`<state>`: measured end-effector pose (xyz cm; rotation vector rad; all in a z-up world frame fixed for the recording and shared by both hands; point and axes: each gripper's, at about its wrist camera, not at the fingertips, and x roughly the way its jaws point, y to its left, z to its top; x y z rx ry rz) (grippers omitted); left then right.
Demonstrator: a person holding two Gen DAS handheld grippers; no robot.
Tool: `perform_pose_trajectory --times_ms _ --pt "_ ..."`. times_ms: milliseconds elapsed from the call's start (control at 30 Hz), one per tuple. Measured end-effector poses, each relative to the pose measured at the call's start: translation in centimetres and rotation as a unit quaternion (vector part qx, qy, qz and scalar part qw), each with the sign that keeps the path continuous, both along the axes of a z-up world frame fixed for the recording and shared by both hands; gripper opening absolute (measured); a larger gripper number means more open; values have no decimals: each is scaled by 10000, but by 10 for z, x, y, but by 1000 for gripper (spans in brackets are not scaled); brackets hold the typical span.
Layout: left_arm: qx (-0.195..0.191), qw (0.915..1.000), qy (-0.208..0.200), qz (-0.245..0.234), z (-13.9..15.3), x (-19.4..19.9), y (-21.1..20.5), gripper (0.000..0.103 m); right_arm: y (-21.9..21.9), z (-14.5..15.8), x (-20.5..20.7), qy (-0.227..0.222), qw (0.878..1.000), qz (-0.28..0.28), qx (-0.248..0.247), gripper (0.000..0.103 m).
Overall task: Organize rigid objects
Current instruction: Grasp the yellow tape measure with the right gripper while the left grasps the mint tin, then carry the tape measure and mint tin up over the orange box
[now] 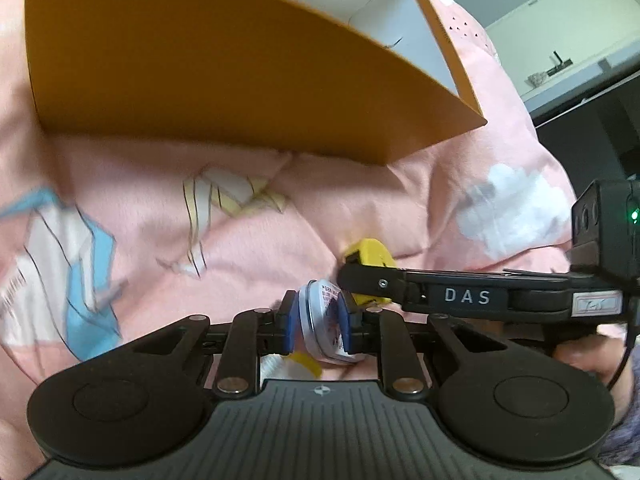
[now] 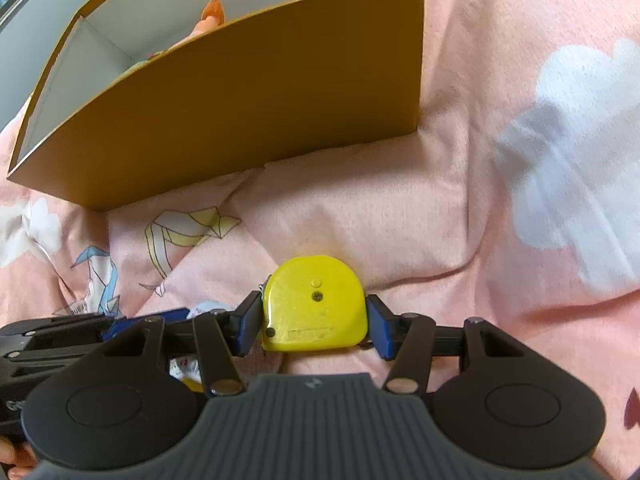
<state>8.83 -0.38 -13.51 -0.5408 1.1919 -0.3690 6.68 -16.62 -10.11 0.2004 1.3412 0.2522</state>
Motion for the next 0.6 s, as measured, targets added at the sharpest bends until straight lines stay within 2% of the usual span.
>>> perform_pose_trajectory --times_ms 33,167,233,400,467,600 --pt "-35 10000 84 -2 -3 0 -1 23 0 0 0 28 10000 4 -20 55" --pt "-320 9975 609 159 -23 3 2 41 -2 -1 -3 119 9999 -82 11 55" --pt "-447 9961 715 251 -27 3 5 42 -4 0 -4 147 9998 -135 30 55" --pt "-402 9963 742 143 -30 4 -3 50 -7 2 -7 173 9997 -176 22 55" --pt "-415 9963 758 41 -33 5 -8 58 -12 0 -7 219 9993 -274 102 55" --pt "-261 9974 664 -95 -38 7 -16 63 -12 2 -8 228 9993 -279 127 55"
